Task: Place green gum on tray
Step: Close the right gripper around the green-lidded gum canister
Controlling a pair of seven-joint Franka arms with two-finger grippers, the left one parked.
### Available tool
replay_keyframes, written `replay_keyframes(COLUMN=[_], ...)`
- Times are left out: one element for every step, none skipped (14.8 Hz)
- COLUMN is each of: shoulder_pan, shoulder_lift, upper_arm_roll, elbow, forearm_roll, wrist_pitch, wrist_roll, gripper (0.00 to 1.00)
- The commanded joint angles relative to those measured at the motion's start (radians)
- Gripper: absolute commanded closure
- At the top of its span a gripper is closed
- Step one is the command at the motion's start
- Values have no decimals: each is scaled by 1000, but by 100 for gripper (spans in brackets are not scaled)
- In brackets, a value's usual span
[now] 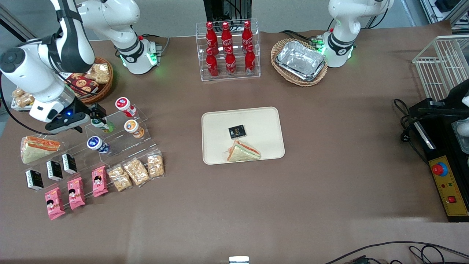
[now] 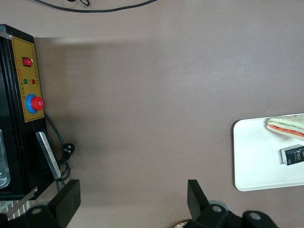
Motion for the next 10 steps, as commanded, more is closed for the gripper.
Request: replay_keyframes(shoulder_pan=[1,-1,-1,-1,1,1,2,2,2,2], shoulder_lift=[-1,-2,-4,-4,-4,-4,-7,-8,-10,-8], upper_arm_roll=[-9,-9,-20,-37,-55,-60,-60,-60,-60,-60], elbow=[-62,-70,-73,-79,-84,-87,-88,-93,-98,-98], forearm_roll=[6,5,5,3,3,5,3,5,5,5], wrist_pitch=[75,77,77,79,80,79,76,76,76,76], wrist_roll=[-17,-17,-23,-47,-76,-81,-81,-80,-78,-75], gripper=[0,0,0,0,0,0,0,0,1,4])
